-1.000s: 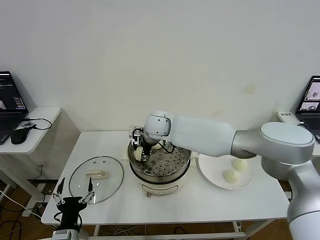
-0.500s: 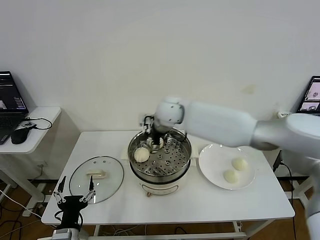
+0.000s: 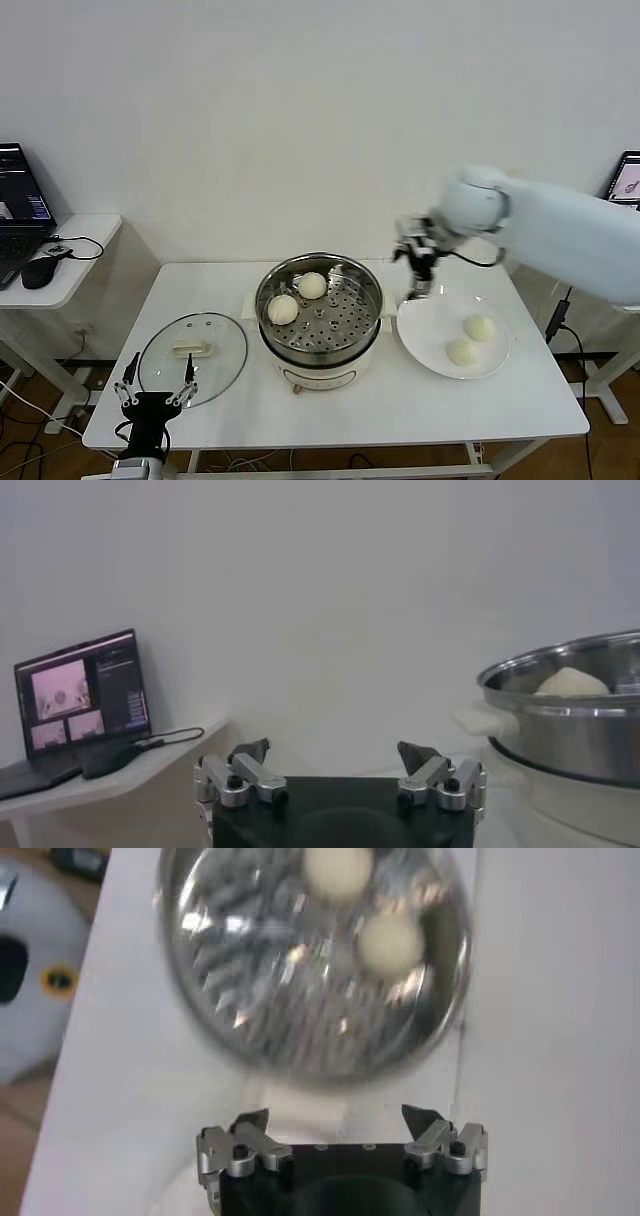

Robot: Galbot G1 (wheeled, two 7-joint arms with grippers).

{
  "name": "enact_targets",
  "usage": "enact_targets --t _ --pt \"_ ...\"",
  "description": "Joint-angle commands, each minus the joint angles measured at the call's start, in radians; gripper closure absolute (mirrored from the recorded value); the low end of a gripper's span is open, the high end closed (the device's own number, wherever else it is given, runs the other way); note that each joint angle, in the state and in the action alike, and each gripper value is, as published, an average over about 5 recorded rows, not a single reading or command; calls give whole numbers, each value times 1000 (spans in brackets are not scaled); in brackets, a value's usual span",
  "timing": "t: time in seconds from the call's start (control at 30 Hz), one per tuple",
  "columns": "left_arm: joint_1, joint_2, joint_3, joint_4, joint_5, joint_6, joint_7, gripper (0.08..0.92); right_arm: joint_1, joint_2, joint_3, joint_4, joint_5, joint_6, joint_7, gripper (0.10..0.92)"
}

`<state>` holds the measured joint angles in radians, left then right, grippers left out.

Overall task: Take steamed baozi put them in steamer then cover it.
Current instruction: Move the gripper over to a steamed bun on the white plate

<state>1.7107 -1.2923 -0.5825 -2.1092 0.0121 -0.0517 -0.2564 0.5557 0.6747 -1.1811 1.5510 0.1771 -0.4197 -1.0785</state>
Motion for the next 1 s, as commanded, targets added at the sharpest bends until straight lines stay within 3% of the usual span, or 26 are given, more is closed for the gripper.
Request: enact_targets --t 0.03,0.43,1.0 --pt "-1 -1 1 2 4 2 1 177 -202 -307 111 53 -265 160 -87 202" --pt "11 -11 -3 13 15 7 3 177 -618 -275 394 -31 -364 175 -46 203" --pt "19 -21 -9 21 31 5 2 177 -723 -106 515 -205 -389 191 30 202"
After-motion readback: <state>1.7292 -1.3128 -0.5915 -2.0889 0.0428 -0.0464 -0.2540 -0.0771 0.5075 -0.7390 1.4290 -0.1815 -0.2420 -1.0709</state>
